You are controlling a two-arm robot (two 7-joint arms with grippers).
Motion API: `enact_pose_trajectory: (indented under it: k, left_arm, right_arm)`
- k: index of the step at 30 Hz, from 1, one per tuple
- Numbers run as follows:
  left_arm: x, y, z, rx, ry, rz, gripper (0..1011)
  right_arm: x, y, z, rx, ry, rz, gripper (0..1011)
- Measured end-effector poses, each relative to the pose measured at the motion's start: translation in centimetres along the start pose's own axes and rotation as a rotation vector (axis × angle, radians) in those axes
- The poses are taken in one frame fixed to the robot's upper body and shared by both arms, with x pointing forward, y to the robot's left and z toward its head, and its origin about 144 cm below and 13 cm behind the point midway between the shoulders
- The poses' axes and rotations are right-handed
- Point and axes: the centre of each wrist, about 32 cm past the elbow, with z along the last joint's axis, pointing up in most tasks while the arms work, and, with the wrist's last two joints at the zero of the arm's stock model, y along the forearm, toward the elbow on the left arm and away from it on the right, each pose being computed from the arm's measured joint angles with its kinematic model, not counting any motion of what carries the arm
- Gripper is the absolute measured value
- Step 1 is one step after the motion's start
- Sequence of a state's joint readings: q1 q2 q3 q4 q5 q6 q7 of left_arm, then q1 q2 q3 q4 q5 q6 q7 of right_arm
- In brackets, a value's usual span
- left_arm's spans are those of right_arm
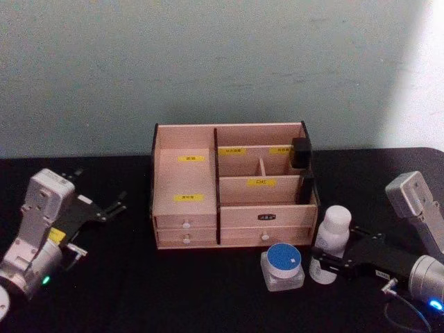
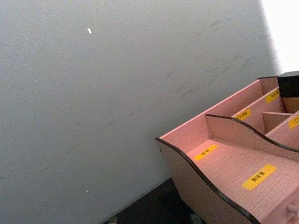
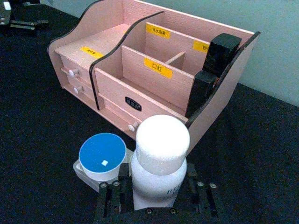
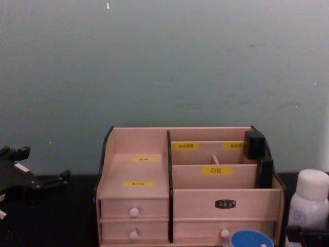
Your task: Pick up the facial cleanser and watermelon frost from the table and place them into the tiered storage box.
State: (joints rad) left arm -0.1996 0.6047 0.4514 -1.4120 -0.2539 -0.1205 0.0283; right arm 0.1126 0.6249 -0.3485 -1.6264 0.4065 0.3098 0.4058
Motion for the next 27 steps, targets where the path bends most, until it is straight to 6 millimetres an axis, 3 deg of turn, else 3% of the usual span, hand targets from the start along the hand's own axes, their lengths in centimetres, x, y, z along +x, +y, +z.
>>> enact_pose_trajectory:
  k: [7, 20, 27]
  left_arm:
    - [0.0, 0.0, 0.0, 0.000, 0.000, 0.000, 1001]
    - [0.0, 0.0, 0.0, 0.000, 0.000, 0.000, 1001]
    - [0.0, 0.0, 0.0, 0.000, 0.000, 0.000, 1001]
  right_arm:
    - [0.0, 0.0, 0.0, 0.001, 0.000, 0.000, 596]
    - [0.0, -0.4, 0.1, 0.013, 0.008, 0.007, 591]
    - [0.0, -1.8, 1.7, 0.046, 0.033, 0.028, 590]
